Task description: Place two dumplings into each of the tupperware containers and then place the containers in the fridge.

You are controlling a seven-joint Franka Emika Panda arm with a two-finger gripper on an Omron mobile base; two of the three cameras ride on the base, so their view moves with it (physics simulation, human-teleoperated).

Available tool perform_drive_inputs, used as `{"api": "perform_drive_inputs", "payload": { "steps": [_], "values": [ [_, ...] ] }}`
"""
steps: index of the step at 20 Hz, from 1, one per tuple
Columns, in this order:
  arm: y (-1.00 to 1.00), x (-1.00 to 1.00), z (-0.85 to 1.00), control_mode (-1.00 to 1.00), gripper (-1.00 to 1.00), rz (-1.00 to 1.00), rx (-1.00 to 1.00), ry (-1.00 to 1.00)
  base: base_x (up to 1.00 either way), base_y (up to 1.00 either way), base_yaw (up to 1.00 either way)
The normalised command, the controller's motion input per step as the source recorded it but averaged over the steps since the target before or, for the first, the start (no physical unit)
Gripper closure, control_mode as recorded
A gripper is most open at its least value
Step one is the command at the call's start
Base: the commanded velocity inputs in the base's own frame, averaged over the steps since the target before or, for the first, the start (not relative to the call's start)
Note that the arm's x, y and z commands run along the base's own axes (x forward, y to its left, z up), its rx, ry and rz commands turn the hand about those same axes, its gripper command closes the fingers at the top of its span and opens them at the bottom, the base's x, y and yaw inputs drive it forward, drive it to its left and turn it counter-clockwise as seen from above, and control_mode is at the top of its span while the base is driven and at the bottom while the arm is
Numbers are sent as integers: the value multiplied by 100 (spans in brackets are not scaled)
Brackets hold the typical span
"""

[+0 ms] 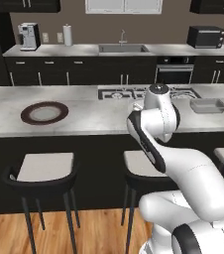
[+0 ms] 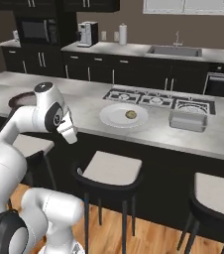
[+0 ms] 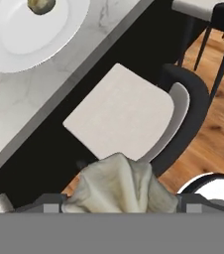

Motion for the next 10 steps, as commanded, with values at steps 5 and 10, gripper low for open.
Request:
{"api": "perform_drive_inputs", "payload": {
  "steps": [5,10],
  "values": [
    [0,0,0,100,100,0,0,0,-12,-65,0],
    [0,0,0,100,100,0,0,0,-3,-61,0]
  ]
}}
